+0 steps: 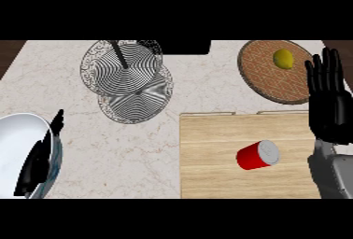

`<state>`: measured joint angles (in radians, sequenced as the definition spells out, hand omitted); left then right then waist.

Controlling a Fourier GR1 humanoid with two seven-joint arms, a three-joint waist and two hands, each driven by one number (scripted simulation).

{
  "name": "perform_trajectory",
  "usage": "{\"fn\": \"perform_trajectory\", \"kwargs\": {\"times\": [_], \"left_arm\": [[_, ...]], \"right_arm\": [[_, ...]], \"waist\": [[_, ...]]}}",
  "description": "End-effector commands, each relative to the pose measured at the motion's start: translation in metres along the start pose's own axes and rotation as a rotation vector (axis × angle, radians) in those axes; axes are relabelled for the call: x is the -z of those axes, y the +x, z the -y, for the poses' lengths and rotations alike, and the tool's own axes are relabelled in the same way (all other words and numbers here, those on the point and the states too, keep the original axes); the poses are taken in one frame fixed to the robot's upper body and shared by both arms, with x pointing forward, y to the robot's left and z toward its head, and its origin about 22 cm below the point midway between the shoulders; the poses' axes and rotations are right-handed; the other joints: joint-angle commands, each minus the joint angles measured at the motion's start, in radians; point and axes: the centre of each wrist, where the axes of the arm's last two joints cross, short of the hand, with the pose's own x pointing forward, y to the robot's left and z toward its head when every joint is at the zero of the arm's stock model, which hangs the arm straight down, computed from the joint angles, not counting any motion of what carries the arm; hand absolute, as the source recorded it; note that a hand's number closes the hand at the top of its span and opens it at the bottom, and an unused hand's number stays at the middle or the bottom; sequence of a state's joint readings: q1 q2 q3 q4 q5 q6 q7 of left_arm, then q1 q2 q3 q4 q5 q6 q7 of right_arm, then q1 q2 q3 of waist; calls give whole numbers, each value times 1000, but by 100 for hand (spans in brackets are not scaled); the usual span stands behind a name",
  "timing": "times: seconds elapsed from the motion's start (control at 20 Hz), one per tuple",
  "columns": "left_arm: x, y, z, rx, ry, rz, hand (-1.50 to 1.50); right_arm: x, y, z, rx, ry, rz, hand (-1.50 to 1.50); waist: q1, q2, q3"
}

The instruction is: Pick the can from the tray and place it in the tiered basket

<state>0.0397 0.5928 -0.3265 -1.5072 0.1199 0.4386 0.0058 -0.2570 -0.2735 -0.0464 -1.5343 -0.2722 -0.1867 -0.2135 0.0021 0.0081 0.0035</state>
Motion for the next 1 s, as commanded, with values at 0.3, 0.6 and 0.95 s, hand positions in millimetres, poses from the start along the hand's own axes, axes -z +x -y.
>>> {"fn": "perform_trajectory", "kwargs": {"times": [0.3,0.6,0.95], "left_arm": [[5,41,49,-405,-252,5,0],[29,74,59,-451,-337,-9,0],[28,70,47,-473,-315,-35,0]], "right_arm": [[-27,-14,62,-34,91,43,150],[-80,-55,64,238,254,126,-150],[-104,8,115,-172,483,135,-150]], "waist": [[-65,8,-4],[-33,-3,-1],[-40,-17,-5]]}}
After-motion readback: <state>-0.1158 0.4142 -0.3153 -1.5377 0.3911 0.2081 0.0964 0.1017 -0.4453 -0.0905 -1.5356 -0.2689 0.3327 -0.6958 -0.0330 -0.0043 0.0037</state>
